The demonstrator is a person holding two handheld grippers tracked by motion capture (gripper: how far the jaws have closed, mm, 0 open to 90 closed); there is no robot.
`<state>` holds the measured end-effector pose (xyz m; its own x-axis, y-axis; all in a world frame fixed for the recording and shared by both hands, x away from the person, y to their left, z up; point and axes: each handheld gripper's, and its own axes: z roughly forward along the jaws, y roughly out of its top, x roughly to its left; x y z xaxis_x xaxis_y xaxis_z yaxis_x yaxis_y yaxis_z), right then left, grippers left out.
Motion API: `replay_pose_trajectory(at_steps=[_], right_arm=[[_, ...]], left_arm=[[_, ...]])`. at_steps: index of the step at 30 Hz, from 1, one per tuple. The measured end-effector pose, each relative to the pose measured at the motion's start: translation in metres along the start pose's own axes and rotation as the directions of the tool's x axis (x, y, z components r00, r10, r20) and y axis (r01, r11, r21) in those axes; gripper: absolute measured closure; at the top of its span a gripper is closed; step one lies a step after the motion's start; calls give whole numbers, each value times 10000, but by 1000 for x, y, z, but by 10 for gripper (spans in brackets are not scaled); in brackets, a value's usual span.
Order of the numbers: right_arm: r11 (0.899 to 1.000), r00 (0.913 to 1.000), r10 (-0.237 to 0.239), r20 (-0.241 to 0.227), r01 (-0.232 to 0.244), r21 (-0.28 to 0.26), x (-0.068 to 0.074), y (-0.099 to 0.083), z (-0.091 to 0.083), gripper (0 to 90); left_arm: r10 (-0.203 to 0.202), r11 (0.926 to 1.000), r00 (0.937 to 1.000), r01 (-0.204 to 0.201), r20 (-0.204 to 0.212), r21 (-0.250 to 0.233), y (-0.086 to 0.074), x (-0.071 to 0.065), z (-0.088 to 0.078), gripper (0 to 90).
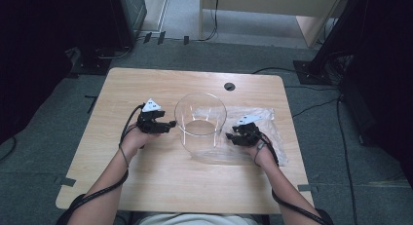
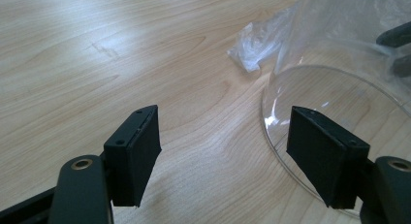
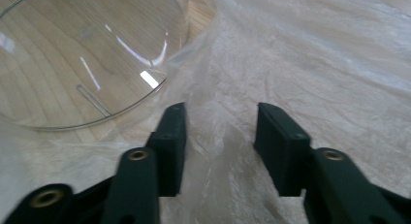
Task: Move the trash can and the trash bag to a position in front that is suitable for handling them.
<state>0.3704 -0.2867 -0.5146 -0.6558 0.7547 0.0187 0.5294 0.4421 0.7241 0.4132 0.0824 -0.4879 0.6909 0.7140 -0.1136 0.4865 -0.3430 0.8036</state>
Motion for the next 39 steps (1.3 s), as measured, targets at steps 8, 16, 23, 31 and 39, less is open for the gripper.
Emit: replay_pose_trajectory(at_steps=[8, 16, 23, 31, 39], right_arm=[[9997, 9998, 66, -203, -61, 228, 3, 3, 0, 900], [9970, 9962, 614, -624, -583, 515, -6, 4, -3, 900], [9970, 9950, 728, -680, -708, 312, -13, 12, -17, 900], [9957, 9923, 920, -830, -921, 28, -21, 18, -29, 900], [9962, 9912, 802, -1055, -833, -258, -25, 25, -45, 900]], left_arm=[[206, 9998, 9998, -206, 33, 27, 0, -2, 3, 272], [209, 9998, 9998, -209, 38, 29, 0, 2, 5, 273], [-63, 9999, 9996, 59, 274, 127, 2, 6, 5, 273], [-625, 9980, 9937, 629, 930, -15, 12, 15, 10, 272], [-72, 9998, 9895, 99, 1441, -179, 12, 11, 13, 312]])
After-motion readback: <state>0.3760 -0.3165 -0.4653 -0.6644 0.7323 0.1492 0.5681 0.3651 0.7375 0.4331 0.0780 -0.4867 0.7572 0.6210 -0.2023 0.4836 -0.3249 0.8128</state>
